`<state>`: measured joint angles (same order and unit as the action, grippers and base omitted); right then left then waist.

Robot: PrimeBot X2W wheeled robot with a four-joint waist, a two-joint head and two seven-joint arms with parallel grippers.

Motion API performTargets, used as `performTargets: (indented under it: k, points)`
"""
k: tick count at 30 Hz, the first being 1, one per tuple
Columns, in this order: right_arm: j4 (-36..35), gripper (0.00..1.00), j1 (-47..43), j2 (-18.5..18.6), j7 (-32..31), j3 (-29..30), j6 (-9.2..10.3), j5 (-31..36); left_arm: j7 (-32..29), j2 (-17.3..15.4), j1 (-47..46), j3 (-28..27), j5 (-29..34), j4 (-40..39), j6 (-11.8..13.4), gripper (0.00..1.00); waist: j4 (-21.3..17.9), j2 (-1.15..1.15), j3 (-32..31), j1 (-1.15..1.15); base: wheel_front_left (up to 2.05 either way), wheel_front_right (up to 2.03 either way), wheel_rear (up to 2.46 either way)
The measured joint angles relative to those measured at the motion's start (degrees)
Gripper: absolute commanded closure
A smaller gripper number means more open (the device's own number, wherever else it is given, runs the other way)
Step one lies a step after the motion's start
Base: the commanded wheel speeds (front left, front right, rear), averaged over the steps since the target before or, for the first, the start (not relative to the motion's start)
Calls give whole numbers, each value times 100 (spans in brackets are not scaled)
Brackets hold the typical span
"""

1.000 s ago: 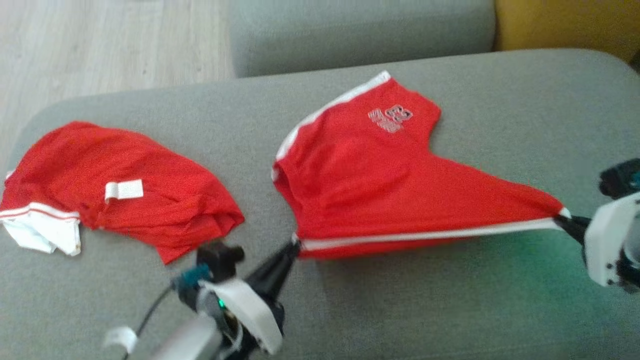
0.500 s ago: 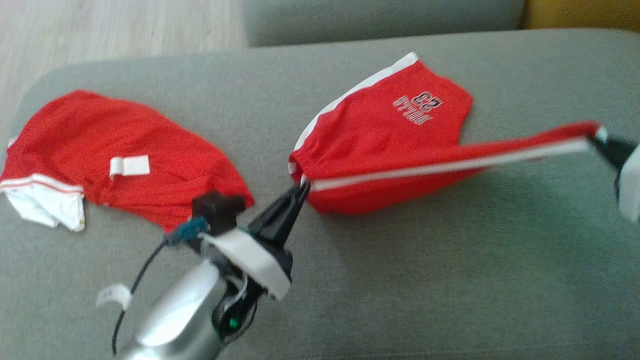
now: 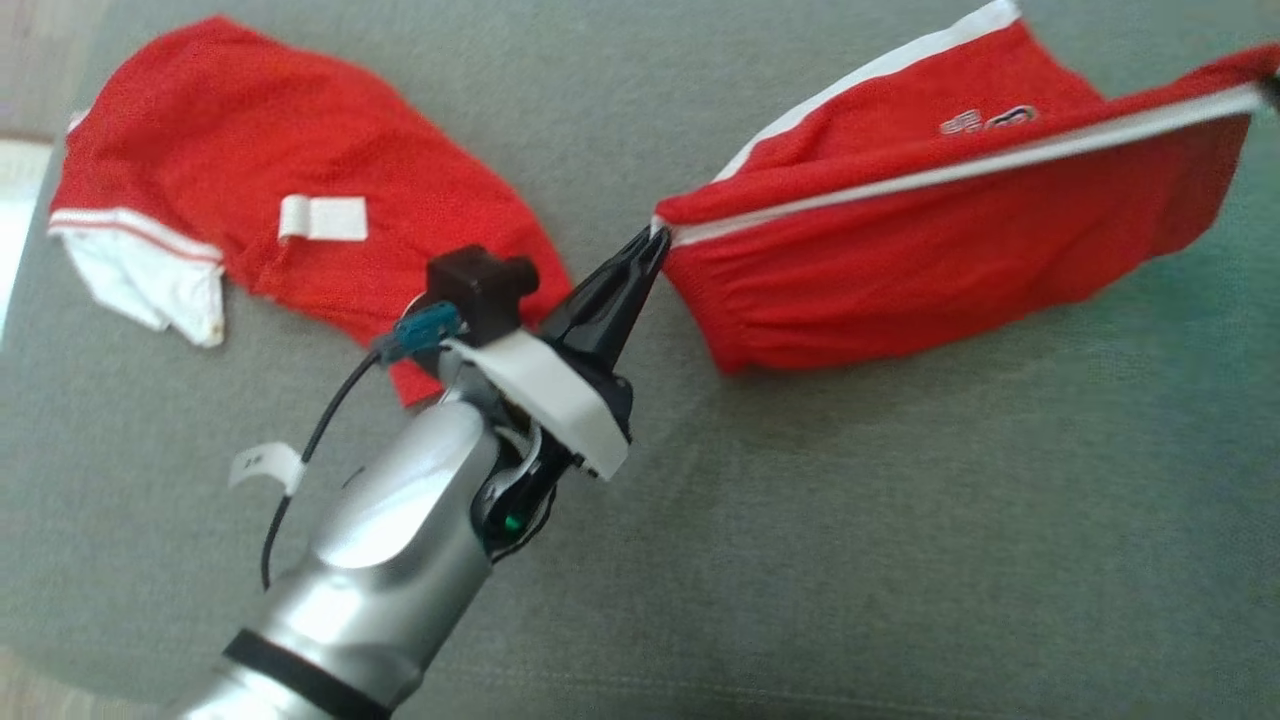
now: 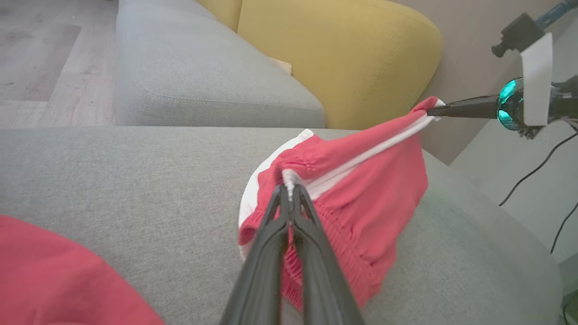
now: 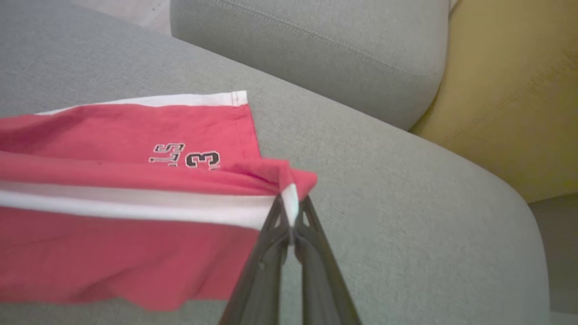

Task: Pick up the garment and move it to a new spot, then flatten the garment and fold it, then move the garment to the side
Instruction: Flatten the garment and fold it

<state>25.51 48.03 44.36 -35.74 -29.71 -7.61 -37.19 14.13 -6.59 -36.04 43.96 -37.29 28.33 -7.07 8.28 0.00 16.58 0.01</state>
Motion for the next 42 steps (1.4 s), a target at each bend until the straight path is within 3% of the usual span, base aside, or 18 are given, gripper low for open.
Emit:
performTargets:
  k: [6, 23, 24, 25, 27, 34, 36, 42]
  points:
    - [260, 100, 564, -15, -118, -238, 0, 104, 9, 182, -389, 79, 0, 223, -4, 100, 294, 0, 373, 0, 0, 0, 0]
    - [873, 100, 1728, -12, 30, -992, 1, 304, 16, 430, -1042, 225, 90, 383, -7, 100, 647, 0, 1166, 0, 0, 0, 0]
    - [886, 51, 1767, -12, 145, -1053, 1, 352, 16, 431, -1044, 243, 90, 387, -7, 98, 657, 0, 1183, -1, 0, 0, 0]
    - [921, 0, 1809, -15, 250, -1083, 1, 391, 16, 435, -1048, 268, 90, 394, -7, 44, 665, 0, 1197, -1, 0, 0, 0]
    - [1044, 0, 1913, -18, 453, -1171, 1, 481, 16, 437, -1062, 320, 85, 383, -7, 0, 673, 0, 1215, -1, 0, 0, 0]
    - [1642, 0, 1998, -190, 1227, -1102, 1, 492, 16, 447, -1100, 208, 93, 380, -7, 0, 614, 0, 1064, -1, 0, 0, 0]
    - [1837, 0, 1918, -327, 1785, -903, 1, 417, 16, 434, -1066, 110, 159, 436, -7, 0, 559, 0, 901, -1, 0, 0, 0]
    - [2040, 0, 1288, -828, 2917, -363, 1, -89, 16, 304, -486, -626, 301, 431, 4, 0, 387, 0, 415, -2, 0, 0, 0]
